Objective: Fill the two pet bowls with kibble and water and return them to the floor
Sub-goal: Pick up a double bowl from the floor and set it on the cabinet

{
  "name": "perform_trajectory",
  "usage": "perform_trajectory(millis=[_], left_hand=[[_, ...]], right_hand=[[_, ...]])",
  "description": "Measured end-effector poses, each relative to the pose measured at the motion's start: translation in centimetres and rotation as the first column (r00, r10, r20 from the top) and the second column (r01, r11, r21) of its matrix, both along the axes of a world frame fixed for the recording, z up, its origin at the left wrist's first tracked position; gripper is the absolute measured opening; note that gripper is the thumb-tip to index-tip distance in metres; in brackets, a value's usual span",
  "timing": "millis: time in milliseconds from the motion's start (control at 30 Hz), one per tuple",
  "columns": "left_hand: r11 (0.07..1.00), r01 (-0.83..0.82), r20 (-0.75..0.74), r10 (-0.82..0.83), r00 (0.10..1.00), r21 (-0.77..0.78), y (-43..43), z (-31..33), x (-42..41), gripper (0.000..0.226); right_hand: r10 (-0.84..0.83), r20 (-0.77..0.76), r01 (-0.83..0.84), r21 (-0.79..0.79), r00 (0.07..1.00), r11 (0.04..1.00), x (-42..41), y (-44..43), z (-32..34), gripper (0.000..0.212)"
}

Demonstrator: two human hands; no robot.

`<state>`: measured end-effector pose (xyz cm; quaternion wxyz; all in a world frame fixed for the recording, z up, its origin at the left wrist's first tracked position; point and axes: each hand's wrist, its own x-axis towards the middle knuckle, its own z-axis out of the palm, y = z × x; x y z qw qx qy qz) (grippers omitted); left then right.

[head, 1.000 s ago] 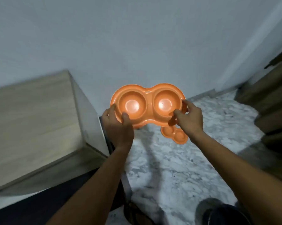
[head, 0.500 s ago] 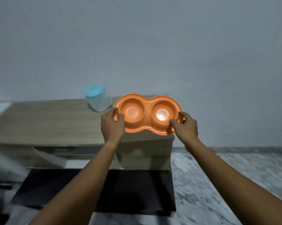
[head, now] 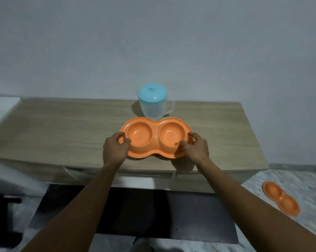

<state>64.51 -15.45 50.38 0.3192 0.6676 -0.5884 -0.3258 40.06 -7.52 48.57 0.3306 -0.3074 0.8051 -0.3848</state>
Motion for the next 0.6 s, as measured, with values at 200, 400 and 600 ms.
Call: perform_trajectory(millis=[200, 400, 600], left_hand=[[0.993, 0.086, 0.076, -0.091, 0.993, 0.075, -5.7, -3.4, 4.9, 0.041], [0.989, 0.099, 0.029, -0.103, 0.994, 0.112, -8.2, -4.9, 5.8, 0.045], [0.985, 0.100, 0.004, -0.101, 0.995, 0.142, -8.3, -5.5, 5.2, 0.047]], right_hand=[[-0.048, 0.024, 0.046, 0.104, 0.999, 0.994, 5.0, -5.1, -2.7, 0.063], [-0.095, -0.023, 0.098, 0.144, 0.995, 0.985, 6.3, -7.3, -4.0, 0.059], [-0.106, -0.078, 0.117, 0.145, 0.991, 0.983, 6.2, -7.1, -4.9, 0.058]])
